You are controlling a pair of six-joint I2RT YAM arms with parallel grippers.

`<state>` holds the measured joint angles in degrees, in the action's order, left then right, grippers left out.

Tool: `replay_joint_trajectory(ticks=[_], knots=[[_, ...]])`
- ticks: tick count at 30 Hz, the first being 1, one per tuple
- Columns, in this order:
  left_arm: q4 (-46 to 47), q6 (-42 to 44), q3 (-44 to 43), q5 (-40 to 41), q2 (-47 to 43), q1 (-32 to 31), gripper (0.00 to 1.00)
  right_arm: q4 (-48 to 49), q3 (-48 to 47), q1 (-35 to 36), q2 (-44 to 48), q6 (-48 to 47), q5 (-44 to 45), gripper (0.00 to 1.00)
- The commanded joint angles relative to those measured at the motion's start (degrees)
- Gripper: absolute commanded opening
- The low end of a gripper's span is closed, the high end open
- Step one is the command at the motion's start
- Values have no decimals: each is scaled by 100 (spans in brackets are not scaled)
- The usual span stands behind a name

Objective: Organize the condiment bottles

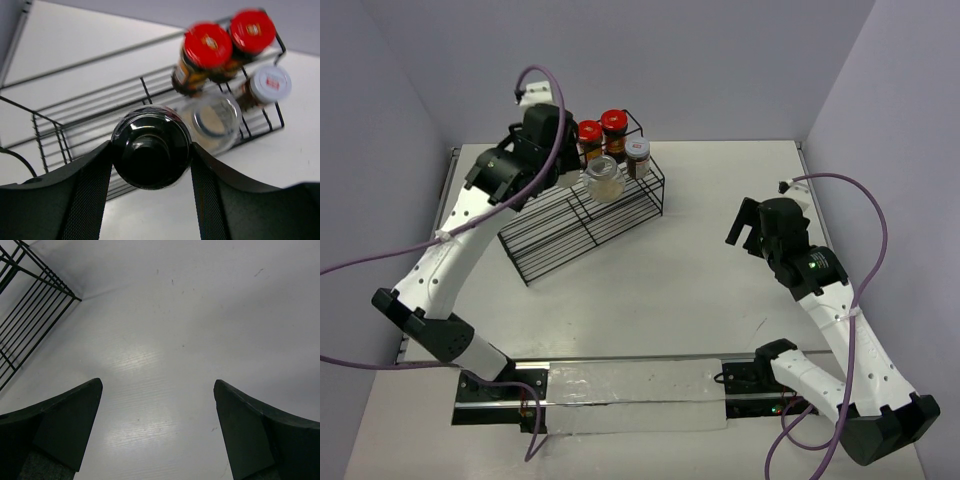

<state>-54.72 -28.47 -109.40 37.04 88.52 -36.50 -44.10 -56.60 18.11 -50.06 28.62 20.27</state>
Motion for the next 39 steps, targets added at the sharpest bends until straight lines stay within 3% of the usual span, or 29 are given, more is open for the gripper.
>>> replay_joint_trajectory(ticks=[1,8,39], knots=[[179,316,-1038,183,344,576,10,175,11,-18,10,-67,25,100],[188,456,-1825,21,1086,983,10,151,84,-23,72,-27,12,100],[631,248,-748,-408,1424,1225,10,174,204,-18,16,17,14,100]])
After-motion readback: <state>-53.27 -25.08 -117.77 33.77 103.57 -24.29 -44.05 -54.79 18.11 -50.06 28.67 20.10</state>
